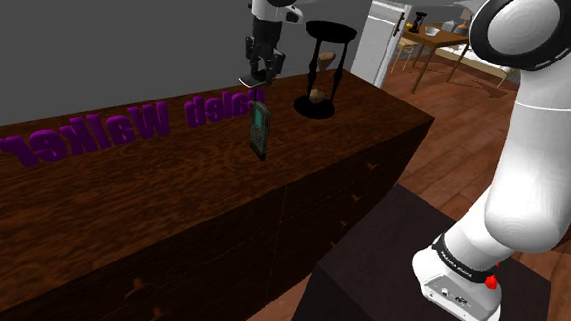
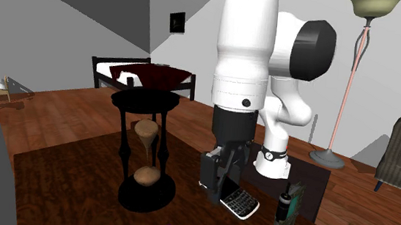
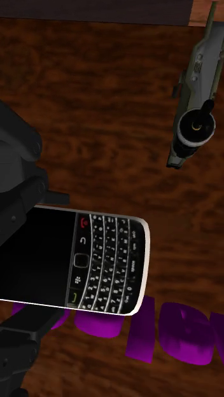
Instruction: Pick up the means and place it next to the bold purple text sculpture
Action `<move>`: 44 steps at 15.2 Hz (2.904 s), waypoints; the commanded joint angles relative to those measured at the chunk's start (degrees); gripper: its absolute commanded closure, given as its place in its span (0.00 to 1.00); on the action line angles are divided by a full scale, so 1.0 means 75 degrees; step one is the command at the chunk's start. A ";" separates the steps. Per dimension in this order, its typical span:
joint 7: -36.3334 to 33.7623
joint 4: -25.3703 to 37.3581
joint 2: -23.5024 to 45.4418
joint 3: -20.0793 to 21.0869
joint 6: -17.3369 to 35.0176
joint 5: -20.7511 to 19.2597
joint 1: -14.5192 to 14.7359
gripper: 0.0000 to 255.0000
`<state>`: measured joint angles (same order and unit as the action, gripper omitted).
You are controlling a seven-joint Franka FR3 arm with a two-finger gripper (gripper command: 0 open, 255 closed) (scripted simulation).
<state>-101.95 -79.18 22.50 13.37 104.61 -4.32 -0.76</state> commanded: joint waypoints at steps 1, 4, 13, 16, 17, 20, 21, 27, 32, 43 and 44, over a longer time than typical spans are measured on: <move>-0.0063 -0.0031 0.0076 0.0005 0.0108 -0.0025 0.0042 1.00; -0.0068 -0.0323 0.0087 -0.0001 0.0410 -0.0031 0.0029 1.00; -0.0094 -0.1064 0.0213 -0.0026 0.1273 -0.0073 0.0009 1.00; -0.0106 -0.1268 0.0286 -0.0037 0.1547 -0.0094 0.0008 1.00; -0.0111 -0.1331 0.0313 -0.0041 0.1637 -0.0102 0.0008 1.00; -0.0125 -0.1509 0.0403 -0.0055 0.1903 -0.0128 0.0011 1.00; -0.0131 -0.1564 0.0436 -0.0060 0.1991 -0.0138 0.0012 1.00; -0.0166 -0.1852 0.0664 -0.0093 0.2502 -0.0201 0.0026 1.00; -0.0180 -0.1940 0.0758 -0.0108 0.2682 -0.0227 0.0033 1.00; -0.0160 -0.1870 0.0631 -0.0090 0.2487 -0.0194 0.0019 0.00; -0.0141 -0.1789 0.0511 -0.0074 0.2288 -0.0163 0.0006 0.00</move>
<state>-103.18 -92.93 27.18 12.71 122.96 -5.76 -0.58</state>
